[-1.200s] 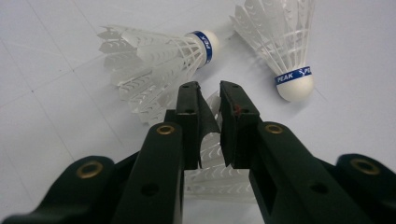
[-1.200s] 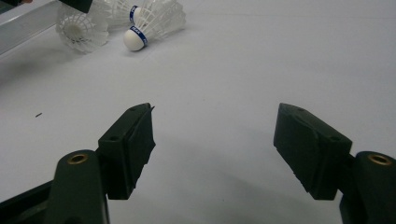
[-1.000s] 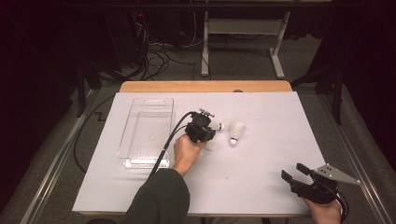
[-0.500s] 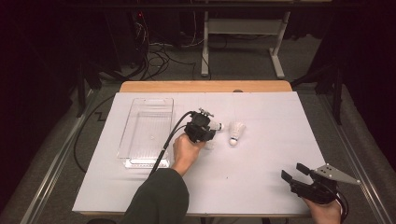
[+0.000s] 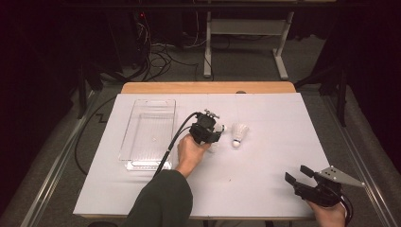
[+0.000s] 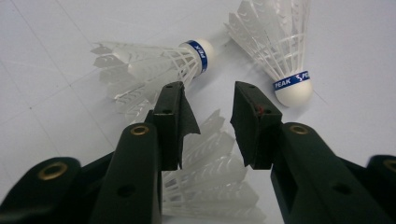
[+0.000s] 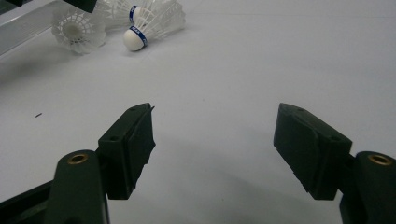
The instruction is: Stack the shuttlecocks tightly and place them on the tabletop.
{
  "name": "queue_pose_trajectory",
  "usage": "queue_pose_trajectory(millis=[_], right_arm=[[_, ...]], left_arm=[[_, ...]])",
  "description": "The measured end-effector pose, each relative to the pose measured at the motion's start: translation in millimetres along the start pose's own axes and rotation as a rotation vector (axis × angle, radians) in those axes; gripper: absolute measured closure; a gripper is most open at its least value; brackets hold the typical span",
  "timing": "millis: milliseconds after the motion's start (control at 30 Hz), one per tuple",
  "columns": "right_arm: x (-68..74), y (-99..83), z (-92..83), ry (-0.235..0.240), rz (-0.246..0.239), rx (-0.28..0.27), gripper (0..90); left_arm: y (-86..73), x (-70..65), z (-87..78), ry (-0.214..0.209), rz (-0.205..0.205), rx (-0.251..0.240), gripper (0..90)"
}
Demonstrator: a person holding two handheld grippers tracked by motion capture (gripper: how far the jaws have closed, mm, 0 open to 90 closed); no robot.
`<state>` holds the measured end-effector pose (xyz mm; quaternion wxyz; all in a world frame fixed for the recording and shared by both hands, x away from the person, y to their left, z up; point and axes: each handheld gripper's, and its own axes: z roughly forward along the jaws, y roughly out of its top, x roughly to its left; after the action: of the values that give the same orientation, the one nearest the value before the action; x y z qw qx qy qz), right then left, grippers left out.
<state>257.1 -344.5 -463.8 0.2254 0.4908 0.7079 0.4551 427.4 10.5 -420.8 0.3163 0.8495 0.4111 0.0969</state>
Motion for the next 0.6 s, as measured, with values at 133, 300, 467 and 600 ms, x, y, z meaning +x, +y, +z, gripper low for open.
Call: queue_pose_trajectory(millis=[133,300,467,600], right_arm=[[0.2,0.0,-0.2,0.001,0.000,-0.001,29.5],[0.3,0.0,-0.2,0.001,-0.001,-0.001,29.5],[0.4,0.0,-0.2,-0.001,-0.001,0.000,29.5],[0.5,0.0,-0.2,-0.001,-0.003,0.000,29.5]], left_arm=[[-0.2,-0.3,0.0,-0.002,0.004,0.000,62.2],[0.0,0.7,-3.0,-0.007,0.002,-0.009,59.8],[0.5,0.6,-8.8,-0.028,0.004,-0.033,52.8],[0.9,0.0,-14.4,-0.044,0.004,-0.046,49.7]])
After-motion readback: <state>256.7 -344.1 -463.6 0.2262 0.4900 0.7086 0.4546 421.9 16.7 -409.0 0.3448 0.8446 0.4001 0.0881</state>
